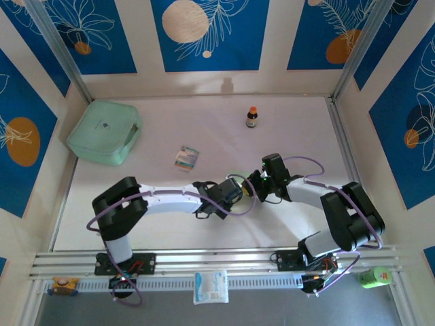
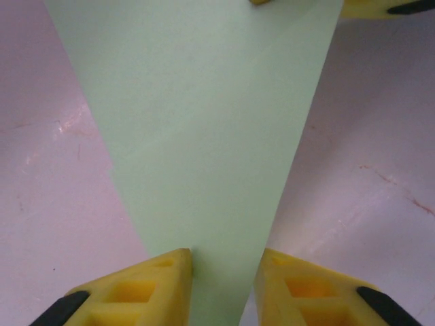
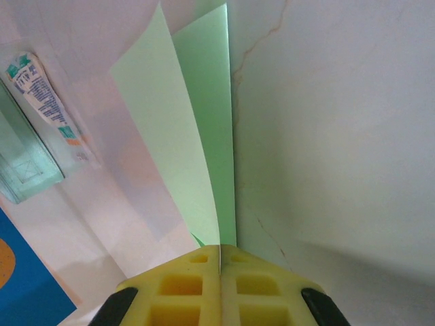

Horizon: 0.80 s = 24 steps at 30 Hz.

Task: Fold a paper plane with a square sheet of paper (pick it up from the middle)
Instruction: Fold the wing for the fifth time at the center of the table.

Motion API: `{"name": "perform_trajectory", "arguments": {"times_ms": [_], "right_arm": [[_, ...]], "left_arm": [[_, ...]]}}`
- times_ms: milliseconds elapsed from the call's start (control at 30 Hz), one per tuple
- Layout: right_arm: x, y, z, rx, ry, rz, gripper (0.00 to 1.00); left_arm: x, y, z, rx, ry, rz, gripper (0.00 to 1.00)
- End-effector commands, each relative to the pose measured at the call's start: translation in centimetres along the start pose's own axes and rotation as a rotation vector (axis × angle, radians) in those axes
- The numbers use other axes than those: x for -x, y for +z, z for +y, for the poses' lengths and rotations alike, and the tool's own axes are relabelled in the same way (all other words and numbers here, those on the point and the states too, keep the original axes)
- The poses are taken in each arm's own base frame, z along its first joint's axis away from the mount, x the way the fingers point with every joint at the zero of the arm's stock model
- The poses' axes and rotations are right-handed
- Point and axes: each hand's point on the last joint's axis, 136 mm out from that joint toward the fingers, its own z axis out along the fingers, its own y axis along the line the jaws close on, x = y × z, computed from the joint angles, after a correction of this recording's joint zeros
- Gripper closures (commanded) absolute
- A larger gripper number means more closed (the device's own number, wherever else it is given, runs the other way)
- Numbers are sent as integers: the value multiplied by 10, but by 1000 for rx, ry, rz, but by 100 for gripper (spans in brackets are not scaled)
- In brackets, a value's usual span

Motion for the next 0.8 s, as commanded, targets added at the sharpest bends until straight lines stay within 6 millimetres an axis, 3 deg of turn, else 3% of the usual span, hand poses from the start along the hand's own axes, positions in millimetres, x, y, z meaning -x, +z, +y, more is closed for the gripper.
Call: {"name": "perform_trajectory", "arguments": {"times_ms": [0, 767], "right_arm": [[-3, -4, 6, 8, 0, 4, 100], [-4, -7, 9, 14, -5, 3, 100]], "left_arm": [[2, 1, -1, 31, 34, 6, 71], [0, 0, 2, 104, 87, 7, 74]]}}
